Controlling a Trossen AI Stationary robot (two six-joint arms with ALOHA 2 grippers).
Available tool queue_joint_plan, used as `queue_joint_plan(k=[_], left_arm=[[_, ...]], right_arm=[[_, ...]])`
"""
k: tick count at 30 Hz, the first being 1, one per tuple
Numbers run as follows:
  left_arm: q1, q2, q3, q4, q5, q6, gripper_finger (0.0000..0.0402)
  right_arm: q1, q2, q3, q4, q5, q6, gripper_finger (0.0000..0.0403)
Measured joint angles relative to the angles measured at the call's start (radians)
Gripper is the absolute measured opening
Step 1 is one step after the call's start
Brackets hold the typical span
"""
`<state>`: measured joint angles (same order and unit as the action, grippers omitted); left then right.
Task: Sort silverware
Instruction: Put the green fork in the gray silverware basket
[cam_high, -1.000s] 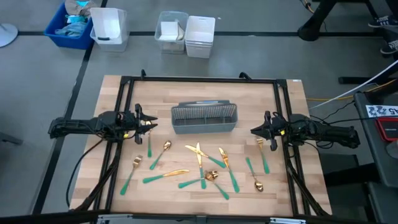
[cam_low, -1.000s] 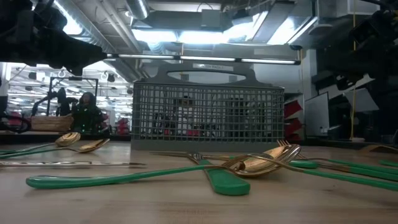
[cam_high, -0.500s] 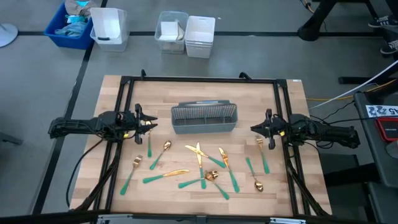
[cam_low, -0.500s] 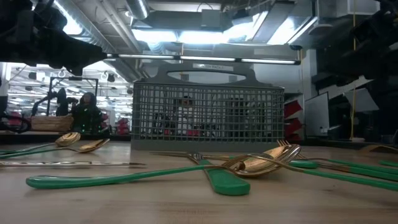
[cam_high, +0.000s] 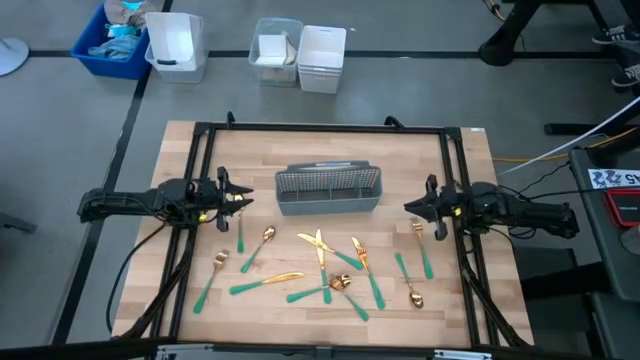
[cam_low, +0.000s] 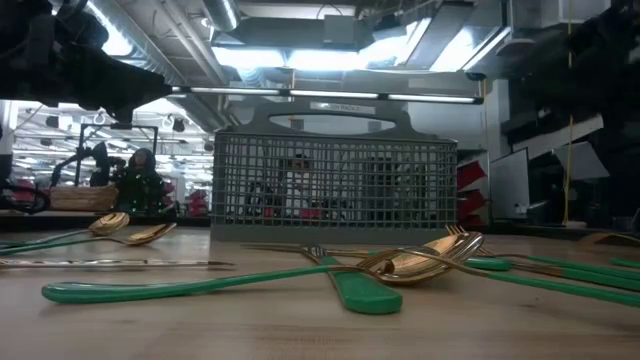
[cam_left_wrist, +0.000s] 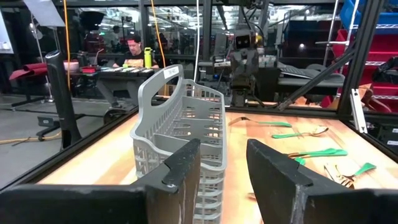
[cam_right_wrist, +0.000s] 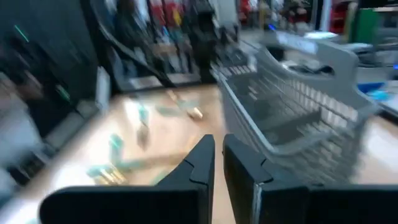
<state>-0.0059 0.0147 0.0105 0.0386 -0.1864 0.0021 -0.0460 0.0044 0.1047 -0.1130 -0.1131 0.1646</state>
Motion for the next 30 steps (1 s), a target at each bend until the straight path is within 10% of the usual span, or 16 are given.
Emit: queue_joint_plan(k=[11,20,30], left_arm=[[0.000,0.000,0.000,0.000,0.000,-0.001,0.0123],[0.000,0.000,0.000,0.000,0.000,0.006,0.0123],[0.000,0.000,0.000,-0.001,0.000,0.006,0.0123]], right_arm=[[0.000,0.000,0.000,0.280,-0.010,0.174,0.0037],[0.000,0.127,0.129,0.168,0.008,0.283,0.0037],[0.000,0.581,0.586,-0.489,0.030,0.308,0.0037]])
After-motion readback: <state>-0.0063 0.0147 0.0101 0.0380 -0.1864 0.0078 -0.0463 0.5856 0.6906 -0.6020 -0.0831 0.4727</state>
